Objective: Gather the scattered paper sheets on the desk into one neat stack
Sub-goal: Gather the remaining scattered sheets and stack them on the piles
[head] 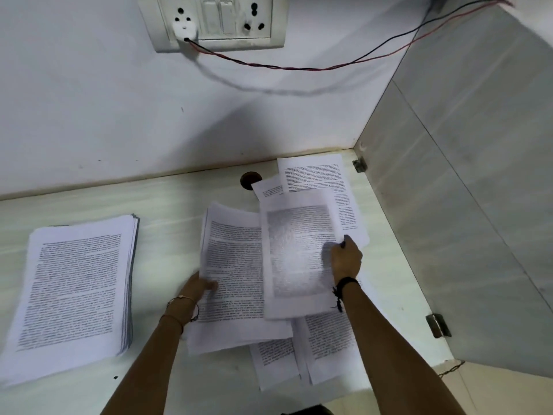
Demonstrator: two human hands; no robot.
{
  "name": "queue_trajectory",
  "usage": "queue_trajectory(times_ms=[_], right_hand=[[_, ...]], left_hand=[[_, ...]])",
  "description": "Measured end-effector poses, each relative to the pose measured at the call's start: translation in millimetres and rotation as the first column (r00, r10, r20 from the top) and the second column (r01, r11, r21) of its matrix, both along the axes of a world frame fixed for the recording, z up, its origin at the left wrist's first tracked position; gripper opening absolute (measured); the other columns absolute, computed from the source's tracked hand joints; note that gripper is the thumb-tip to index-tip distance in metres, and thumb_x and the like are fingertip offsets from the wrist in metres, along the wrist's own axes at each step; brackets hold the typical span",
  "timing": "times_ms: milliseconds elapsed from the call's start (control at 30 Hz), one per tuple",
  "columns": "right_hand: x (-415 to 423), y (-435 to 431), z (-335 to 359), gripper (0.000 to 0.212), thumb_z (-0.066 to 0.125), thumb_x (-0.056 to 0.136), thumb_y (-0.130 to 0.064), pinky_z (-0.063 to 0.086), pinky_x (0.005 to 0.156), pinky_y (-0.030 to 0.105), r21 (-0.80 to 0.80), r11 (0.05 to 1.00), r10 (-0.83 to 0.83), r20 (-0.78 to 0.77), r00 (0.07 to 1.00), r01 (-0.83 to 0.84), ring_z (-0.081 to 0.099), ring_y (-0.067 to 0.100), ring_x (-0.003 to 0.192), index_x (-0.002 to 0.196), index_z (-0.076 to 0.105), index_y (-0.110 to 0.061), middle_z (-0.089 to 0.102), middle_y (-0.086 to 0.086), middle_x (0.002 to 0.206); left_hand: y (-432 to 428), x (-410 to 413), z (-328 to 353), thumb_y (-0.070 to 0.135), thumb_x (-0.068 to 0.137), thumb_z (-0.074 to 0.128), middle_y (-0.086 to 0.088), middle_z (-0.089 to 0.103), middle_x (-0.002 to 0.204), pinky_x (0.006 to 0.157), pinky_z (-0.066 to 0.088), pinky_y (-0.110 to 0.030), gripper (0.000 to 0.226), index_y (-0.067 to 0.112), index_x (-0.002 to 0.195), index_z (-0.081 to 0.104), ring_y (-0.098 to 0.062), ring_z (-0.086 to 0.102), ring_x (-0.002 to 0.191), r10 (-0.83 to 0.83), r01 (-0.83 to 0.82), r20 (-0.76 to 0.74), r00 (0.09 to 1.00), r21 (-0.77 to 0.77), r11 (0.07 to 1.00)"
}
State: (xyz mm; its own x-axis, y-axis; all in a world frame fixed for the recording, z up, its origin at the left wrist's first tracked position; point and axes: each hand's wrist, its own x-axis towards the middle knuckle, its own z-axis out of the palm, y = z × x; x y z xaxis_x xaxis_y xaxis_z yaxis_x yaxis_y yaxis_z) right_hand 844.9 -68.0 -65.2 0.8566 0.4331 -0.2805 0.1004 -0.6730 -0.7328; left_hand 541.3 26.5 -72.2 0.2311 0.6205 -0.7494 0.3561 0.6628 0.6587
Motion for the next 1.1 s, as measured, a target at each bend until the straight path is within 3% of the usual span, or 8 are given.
queue_trajectory(times_ms=[133,233,400,567,633,800,933,1100], right_hand=[[-5.3,24.4,14.5,0.035,0.039,0.084,-0.014,0.028,0.079,0.034,-0.196,0.911,0.410,0.326,0.852,-0.364,0.060,0.028,0.093,0.100,0.070,-0.018,0.068,0.007,0.097],[-25.3,57.4,29.2,0.036,0.038,0.073,-0.013,0.032,0.085,0.040,-0.276,0.822,0.565,0.509,0.650,-0.498,0.062,0.031,0.081,0.082,0.073,-0.009,0.069,0.010,0.083],[-87.3,97.7,41.8,0.016,0.054,0.055,-0.006,0.049,0.075,0.035,-0.408,0.438,0.742,0.667,0.066,-0.801,0.058,0.026,0.061,0.051,0.068,-0.011,0.059,0.005,0.059],[-138.3,90.0,7.5,0.021,0.061,0.070,0.005,0.042,0.103,0.046,-0.351,0.137,0.790,0.603,-0.111,-0.926,0.060,0.034,0.111,0.080,0.071,-0.011,0.066,0.013,0.105],[-135.2,78.7,-2.5,0.038,0.063,0.078,0.000,0.034,0.110,0.046,-0.326,0.199,0.818,0.575,-0.027,-0.924,0.044,0.032,0.133,0.113,0.063,-0.015,0.055,0.012,0.133],[-98.7,35.0,-11.9,0.052,0.059,0.088,-0.026,0.047,0.092,0.046,-0.181,0.908,0.416,0.279,0.865,-0.379,0.041,0.033,0.124,0.134,0.044,-0.009,0.045,0.015,0.137],[-89.0,11.1,-20.7,0.047,0.057,0.091,-0.016,0.045,0.088,0.042,-0.113,0.911,0.410,0.129,0.903,-0.397,0.047,0.036,0.116,0.133,0.042,0.001,0.046,0.020,0.129],[-110.1,11.2,-23.1,0.031,0.045,0.095,-0.007,0.051,0.088,0.047,-0.025,0.896,0.442,0.157,0.883,-0.443,0.051,0.030,0.105,0.124,0.046,0.004,0.047,0.018,0.119]], left_hand=[[-1.2,-20.8,3.8,0.000,0.086,0.056,-0.021,0.057,0.120,0.110,0.034,-0.045,0.041,-0.009,0.126,0.050,-0.031,0.053,0.110,0.055,-0.056,-0.018,0.998,-0.042,0.998],[-5.5,-36.6,2.5,0.024,0.088,0.057,-0.020,0.055,0.130,0.110,0.034,-0.048,0.051,0.005,0.134,0.046,-0.036,0.053,0.119,0.154,-0.149,0.071,0.986,-0.073,0.986],[-13.8,-48.0,3.2,0.046,0.094,0.037,-0.019,0.063,0.121,0.094,0.048,-0.040,0.053,0.009,0.130,0.050,-0.038,0.055,0.116,0.362,-0.311,0.165,0.917,-0.272,0.911],[-23.1,-36.9,11.6,0.050,0.095,0.029,-0.016,0.069,0.105,0.078,0.055,-0.037,0.052,0.013,0.115,0.059,-0.032,0.061,0.099,0.329,-0.236,0.308,0.893,-0.302,0.924],[-24.1,-37.1,9.8,0.049,0.095,0.032,-0.016,0.068,0.105,0.075,0.057,-0.036,0.050,0.012,0.117,0.060,-0.030,0.066,0.092,0.311,-0.227,0.328,0.892,-0.269,0.936],[-25.1,-39.1,4.9,0.048,0.090,0.045,-0.015,0.069,0.109,0.094,0.049,-0.045,0.046,0.015,0.116,0.063,-0.036,0.063,0.103,0.287,-0.232,0.278,0.917,-0.217,0.948],[-23.5,-33.5,3.4,0.040,0.091,0.051,-0.016,0.065,0.118,0.102,0.043,-0.050,0.041,0.017,0.125,0.056,-0.035,0.060,0.111,0.212,-0.182,0.238,0.948,-0.141,0.973],[-20.6,-20.4,3.4,0.026,0.094,0.050,0.002,0.071,0.105,0.091,0.050,-0.029,0.032,0.016,0.124,0.055,-0.021,0.064,0.105,0.078,-0.079,0.182,0.980,0.002,0.997]])
